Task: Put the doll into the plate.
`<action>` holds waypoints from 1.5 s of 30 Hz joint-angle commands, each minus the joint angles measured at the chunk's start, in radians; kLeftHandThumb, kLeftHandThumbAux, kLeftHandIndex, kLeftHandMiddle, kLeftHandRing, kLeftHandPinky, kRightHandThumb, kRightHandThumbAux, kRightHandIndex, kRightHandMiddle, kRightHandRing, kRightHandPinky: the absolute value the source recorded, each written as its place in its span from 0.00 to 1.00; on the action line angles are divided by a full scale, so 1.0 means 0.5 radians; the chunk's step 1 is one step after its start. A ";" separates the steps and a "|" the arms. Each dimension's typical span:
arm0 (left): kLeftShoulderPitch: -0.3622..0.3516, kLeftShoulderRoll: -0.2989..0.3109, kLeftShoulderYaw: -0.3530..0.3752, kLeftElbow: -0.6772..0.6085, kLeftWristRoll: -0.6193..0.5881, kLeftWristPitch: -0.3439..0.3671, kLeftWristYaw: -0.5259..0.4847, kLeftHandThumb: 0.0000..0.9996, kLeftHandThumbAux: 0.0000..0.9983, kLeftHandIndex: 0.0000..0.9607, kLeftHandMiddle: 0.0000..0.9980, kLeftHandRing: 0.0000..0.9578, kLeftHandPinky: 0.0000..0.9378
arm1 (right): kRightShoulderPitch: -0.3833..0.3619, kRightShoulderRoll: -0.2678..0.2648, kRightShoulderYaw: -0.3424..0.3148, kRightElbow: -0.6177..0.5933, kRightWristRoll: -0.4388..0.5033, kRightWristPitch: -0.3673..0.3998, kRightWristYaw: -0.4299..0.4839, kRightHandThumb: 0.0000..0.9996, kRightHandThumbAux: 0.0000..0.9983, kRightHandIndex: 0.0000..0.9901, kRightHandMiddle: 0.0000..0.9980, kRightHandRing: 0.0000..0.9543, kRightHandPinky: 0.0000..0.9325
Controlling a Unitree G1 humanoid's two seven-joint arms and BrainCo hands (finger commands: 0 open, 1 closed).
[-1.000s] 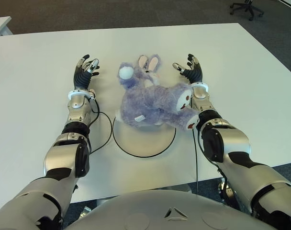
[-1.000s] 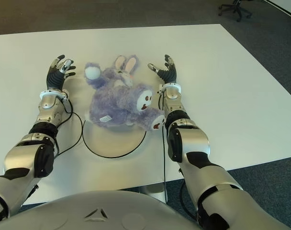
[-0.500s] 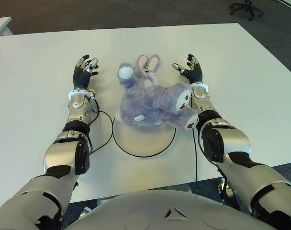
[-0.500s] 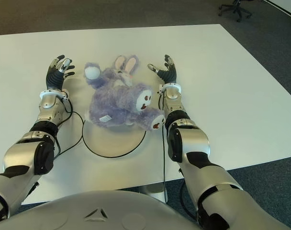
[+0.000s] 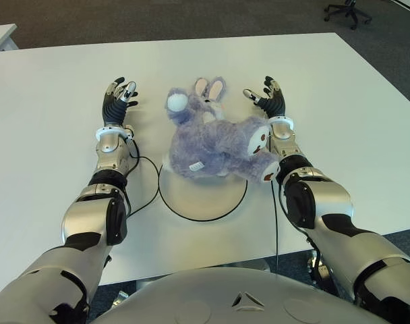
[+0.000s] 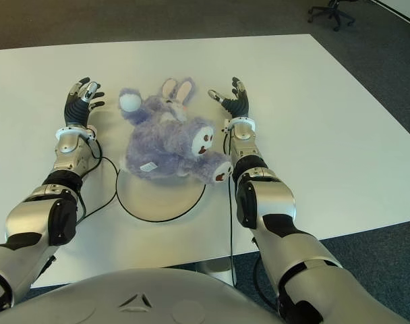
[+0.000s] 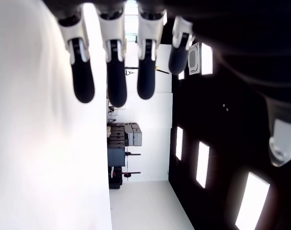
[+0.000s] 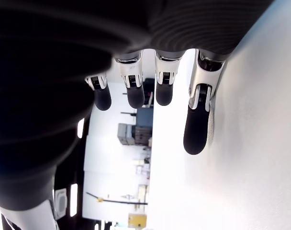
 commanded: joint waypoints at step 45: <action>0.256 -0.173 -0.061 0.248 0.102 -0.373 0.271 0.04 0.51 0.09 0.23 0.27 0.28 | 0.271 0.086 -0.170 0.152 0.199 0.039 0.095 0.16 0.78 0.16 0.12 0.11 0.10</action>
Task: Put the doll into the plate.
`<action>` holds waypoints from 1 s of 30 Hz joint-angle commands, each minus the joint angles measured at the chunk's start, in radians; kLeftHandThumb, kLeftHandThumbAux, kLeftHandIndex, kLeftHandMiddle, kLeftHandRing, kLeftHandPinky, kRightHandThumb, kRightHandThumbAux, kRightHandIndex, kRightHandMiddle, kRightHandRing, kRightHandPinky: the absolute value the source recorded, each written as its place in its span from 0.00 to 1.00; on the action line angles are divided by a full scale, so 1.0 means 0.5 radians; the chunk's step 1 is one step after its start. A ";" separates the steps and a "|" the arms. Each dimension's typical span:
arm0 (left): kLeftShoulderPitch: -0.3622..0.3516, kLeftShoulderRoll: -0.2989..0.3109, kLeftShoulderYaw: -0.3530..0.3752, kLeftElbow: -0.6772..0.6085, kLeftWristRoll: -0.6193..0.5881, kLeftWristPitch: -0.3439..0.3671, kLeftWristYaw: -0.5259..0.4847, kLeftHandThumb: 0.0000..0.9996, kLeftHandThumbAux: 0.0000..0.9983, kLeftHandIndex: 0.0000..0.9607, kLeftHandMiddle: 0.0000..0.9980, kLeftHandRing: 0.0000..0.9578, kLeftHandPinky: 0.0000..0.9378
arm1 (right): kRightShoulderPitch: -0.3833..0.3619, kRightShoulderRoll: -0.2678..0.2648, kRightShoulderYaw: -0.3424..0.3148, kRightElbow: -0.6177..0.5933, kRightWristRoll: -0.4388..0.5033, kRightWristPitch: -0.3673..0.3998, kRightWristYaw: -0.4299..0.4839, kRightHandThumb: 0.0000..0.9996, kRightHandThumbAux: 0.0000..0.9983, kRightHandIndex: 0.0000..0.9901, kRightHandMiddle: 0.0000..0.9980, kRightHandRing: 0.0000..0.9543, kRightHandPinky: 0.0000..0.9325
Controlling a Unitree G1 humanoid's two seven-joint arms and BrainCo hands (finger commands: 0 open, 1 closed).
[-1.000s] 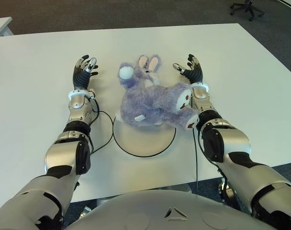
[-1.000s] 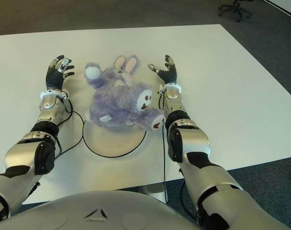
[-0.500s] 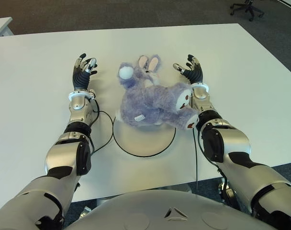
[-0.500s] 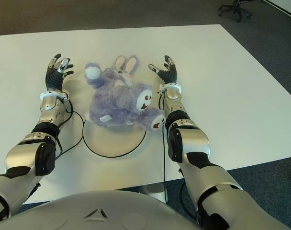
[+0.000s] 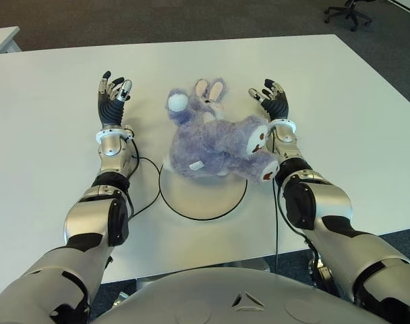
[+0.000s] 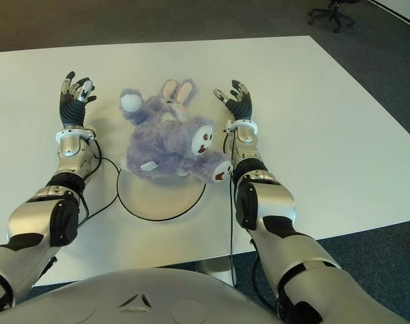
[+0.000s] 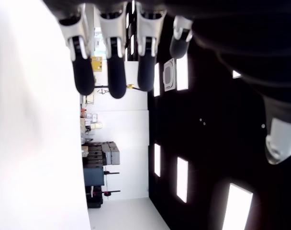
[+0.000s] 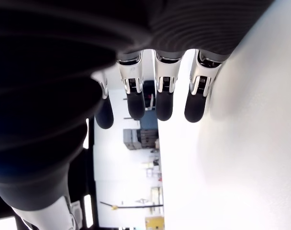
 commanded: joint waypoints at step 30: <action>0.254 -0.149 0.013 0.188 -0.003 0.018 0.017 0.06 0.52 0.09 0.25 0.29 0.31 | 0.255 0.075 -0.054 0.152 0.094 0.104 0.046 0.17 0.78 0.15 0.13 0.12 0.13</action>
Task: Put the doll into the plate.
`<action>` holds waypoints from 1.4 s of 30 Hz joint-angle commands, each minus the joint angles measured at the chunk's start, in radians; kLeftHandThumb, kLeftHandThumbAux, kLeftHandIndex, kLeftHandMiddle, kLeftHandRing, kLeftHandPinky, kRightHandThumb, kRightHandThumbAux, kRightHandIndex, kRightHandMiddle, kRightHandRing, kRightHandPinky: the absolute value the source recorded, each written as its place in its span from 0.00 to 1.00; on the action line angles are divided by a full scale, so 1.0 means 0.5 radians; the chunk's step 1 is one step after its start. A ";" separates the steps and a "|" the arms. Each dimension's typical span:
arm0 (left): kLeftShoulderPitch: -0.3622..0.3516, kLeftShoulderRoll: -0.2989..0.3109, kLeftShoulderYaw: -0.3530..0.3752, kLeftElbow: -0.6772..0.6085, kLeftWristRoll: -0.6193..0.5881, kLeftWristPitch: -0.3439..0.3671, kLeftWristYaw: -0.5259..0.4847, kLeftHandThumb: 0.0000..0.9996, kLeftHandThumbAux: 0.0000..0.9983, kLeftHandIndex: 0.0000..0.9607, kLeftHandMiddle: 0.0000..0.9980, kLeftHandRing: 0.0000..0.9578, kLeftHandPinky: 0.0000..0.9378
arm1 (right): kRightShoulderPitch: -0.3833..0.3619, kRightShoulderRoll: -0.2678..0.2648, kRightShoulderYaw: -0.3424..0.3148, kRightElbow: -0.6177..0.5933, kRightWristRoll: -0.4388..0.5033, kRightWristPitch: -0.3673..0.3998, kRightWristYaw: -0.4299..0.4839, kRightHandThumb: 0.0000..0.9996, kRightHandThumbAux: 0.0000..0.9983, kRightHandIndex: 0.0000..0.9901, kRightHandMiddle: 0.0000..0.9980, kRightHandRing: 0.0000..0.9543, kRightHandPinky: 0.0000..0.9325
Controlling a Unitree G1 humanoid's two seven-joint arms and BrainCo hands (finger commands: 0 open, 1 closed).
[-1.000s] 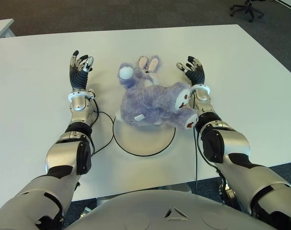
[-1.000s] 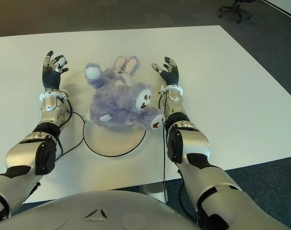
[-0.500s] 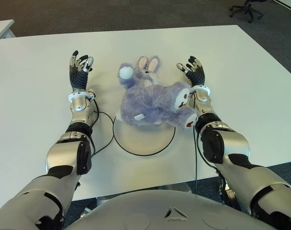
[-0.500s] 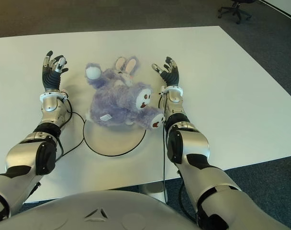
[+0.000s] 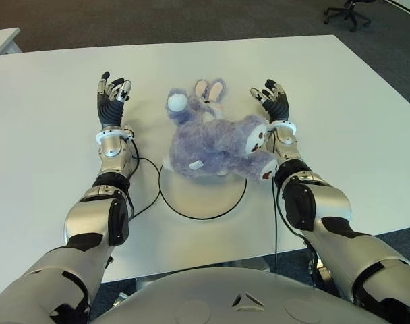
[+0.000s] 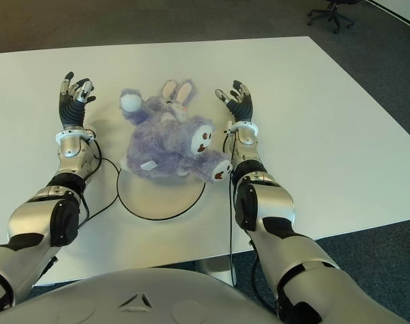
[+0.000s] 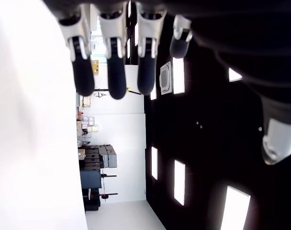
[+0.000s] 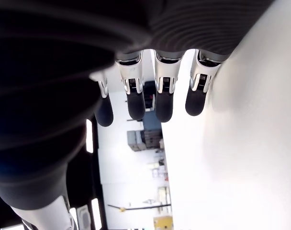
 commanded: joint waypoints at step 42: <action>0.217 -0.123 -0.031 0.137 0.026 0.412 0.001 0.05 0.56 0.07 0.20 0.22 0.18 | 0.227 0.053 0.049 0.160 -0.028 0.201 -0.052 0.18 0.79 0.16 0.14 0.14 0.16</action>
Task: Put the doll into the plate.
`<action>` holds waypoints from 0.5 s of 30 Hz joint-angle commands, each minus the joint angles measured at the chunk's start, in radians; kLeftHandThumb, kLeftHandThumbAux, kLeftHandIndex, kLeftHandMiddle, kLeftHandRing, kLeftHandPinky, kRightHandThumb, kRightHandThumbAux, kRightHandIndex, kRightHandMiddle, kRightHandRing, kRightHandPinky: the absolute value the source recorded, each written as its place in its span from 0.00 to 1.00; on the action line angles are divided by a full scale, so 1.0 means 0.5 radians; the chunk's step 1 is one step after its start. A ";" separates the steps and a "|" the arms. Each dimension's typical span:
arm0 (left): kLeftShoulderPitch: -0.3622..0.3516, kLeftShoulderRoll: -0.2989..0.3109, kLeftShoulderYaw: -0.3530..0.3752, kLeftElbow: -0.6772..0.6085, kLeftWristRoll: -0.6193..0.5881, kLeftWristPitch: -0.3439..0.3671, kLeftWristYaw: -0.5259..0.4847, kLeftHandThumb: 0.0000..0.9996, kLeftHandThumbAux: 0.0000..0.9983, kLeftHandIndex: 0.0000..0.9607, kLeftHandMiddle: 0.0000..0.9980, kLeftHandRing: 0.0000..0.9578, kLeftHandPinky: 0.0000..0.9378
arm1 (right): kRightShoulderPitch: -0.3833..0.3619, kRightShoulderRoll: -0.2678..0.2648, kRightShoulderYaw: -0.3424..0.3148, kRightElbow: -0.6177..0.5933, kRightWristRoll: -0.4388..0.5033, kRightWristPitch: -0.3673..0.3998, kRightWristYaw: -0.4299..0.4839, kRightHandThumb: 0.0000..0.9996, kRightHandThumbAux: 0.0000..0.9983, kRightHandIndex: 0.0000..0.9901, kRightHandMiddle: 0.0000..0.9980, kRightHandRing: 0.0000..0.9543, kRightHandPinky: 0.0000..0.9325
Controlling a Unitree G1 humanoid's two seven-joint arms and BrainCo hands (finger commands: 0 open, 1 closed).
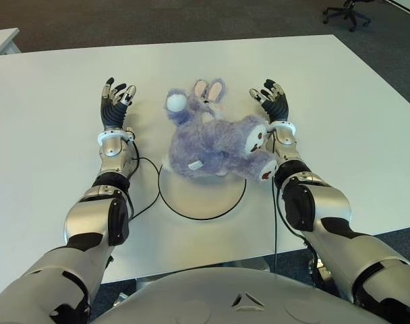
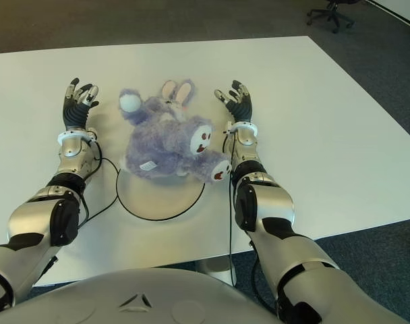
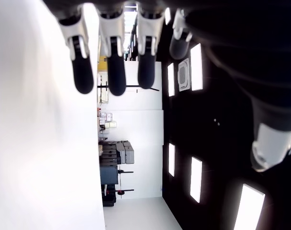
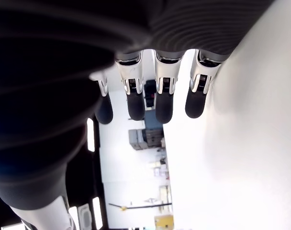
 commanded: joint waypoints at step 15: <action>0.191 -0.103 -0.084 0.100 0.027 0.442 0.090 0.00 0.59 0.06 0.19 0.20 0.16 | 0.207 0.037 0.118 0.164 -0.113 0.292 -0.067 0.12 0.79 0.08 0.10 0.10 0.13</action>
